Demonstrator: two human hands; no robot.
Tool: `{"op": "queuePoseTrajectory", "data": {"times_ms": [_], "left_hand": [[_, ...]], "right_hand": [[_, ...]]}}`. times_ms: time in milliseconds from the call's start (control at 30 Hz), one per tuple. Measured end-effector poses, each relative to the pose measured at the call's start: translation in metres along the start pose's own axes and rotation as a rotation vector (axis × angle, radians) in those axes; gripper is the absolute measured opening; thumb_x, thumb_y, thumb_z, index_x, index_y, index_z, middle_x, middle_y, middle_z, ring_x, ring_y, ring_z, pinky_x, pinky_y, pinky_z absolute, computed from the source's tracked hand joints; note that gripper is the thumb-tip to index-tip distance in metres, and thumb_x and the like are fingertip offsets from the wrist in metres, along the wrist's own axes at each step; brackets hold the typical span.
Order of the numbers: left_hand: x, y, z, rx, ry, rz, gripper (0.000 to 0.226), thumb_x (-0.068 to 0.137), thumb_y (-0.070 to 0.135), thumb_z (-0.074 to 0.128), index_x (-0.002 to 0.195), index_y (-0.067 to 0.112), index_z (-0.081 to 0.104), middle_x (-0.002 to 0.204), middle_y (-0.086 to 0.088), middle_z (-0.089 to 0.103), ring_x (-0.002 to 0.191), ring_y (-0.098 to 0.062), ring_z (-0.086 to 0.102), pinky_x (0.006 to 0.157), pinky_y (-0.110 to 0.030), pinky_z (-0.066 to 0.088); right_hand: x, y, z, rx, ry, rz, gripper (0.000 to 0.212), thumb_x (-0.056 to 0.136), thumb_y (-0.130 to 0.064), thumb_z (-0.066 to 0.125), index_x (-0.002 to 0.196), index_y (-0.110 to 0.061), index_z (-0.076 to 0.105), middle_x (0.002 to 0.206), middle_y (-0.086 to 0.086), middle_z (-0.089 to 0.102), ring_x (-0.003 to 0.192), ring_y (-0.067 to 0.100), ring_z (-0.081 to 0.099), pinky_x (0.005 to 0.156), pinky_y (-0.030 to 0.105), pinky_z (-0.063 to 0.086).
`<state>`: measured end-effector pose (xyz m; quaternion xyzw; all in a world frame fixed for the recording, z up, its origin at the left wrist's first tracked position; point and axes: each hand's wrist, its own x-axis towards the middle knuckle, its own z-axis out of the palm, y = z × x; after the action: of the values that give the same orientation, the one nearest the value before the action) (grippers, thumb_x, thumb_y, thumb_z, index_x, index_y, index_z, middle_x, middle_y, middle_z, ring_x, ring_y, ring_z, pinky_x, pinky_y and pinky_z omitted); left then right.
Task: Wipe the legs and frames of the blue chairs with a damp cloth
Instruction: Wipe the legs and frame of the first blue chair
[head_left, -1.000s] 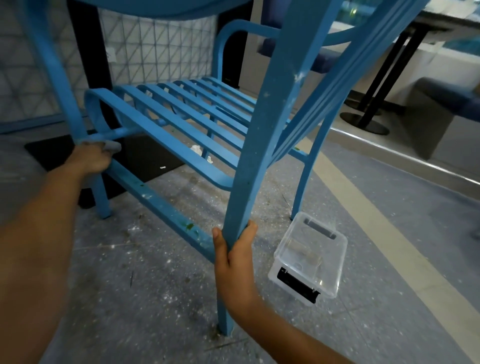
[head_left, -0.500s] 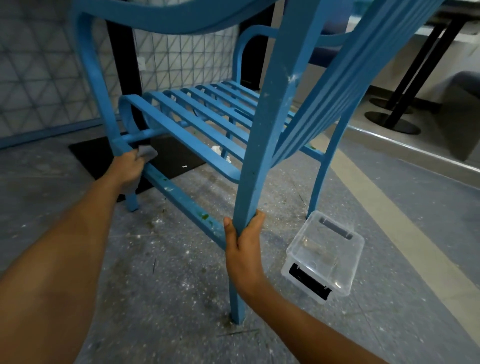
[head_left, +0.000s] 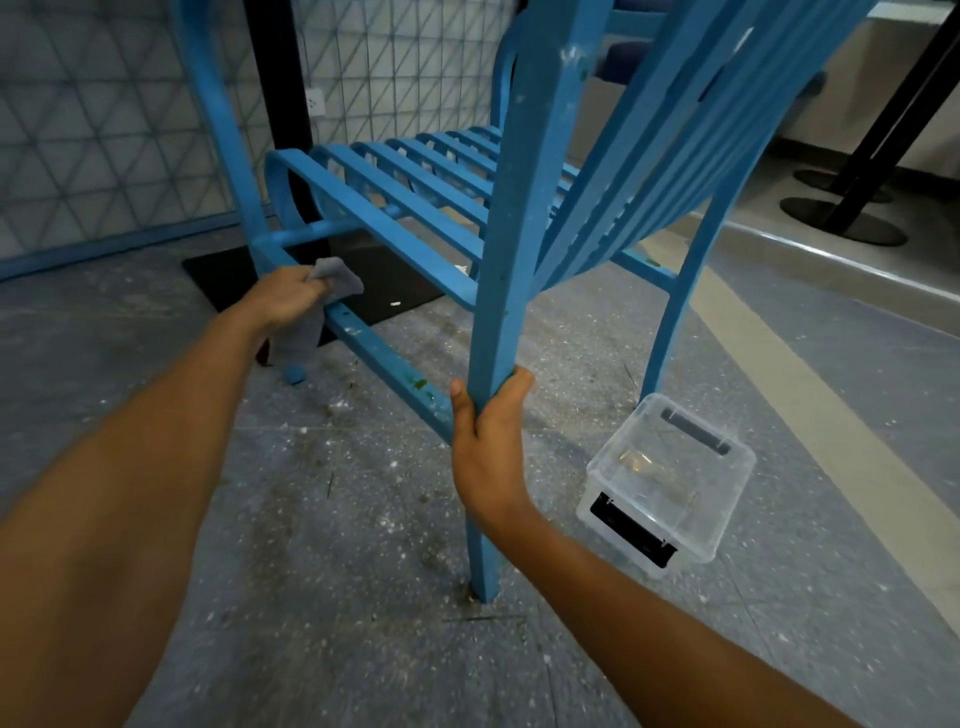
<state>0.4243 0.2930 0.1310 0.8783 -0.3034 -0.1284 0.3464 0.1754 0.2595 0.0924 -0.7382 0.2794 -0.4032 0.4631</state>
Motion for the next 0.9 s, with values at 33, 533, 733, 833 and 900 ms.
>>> {"op": "queuePoseTrajectory", "data": {"times_ms": [33,533,733,833,900], "left_hand": [[0.0,0.0,0.0,-0.005,0.005,0.007,0.033,0.098,0.025,0.039,0.125,0.015,0.055,0.136,-0.013,0.05,0.125,-0.03,0.045,0.101,-0.039,0.035],[-0.023,-0.006,0.018,0.003,-0.028,0.155,0.031,0.099,0.025,0.033,0.116,0.032,0.058,0.131,0.005,0.055,0.127,-0.019,0.044,0.106,-0.03,0.027],[-0.024,0.006,0.009,0.043,0.074,0.083,0.033,0.098,0.018,0.039,0.128,0.012,0.051,0.133,-0.016,0.052,0.125,-0.033,0.045,0.102,-0.039,0.035],[-0.023,0.011,0.006,0.08,0.14,0.087,0.035,0.098,0.016,0.039,0.131,0.008,0.048,0.133,-0.022,0.051,0.125,-0.035,0.045,0.102,-0.041,0.036],[-0.024,0.011,0.011,0.114,0.102,0.117,0.036,0.098,0.014,0.039,0.133,0.012,0.048,0.133,-0.016,0.051,0.126,-0.032,0.045,0.105,-0.039,0.035]], "right_hand": [[0.0,0.0,0.0,0.004,-0.005,0.001,0.022,0.095,-0.022,0.045,0.098,-0.027,0.024,0.093,-0.003,0.039,0.085,0.011,0.047,0.07,0.024,0.051],[0.001,0.001,-0.002,-0.023,-0.007,-0.023,0.023,0.094,-0.023,0.046,0.095,-0.028,0.024,0.096,0.002,0.042,0.09,0.019,0.05,0.073,0.037,0.054],[0.001,-0.001,-0.003,-0.022,-0.015,-0.017,0.023,0.094,-0.022,0.047,0.097,-0.026,0.025,0.095,-0.002,0.04,0.089,0.014,0.047,0.076,0.035,0.053],[0.002,0.0,-0.002,-0.032,-0.016,-0.021,0.024,0.094,-0.023,0.047,0.097,-0.029,0.023,0.097,-0.001,0.041,0.092,0.016,0.049,0.077,0.035,0.053],[0.002,0.001,-0.002,-0.038,-0.012,-0.019,0.024,0.094,-0.023,0.046,0.097,-0.03,0.023,0.099,0.0,0.042,0.092,0.016,0.049,0.077,0.035,0.053]]}}
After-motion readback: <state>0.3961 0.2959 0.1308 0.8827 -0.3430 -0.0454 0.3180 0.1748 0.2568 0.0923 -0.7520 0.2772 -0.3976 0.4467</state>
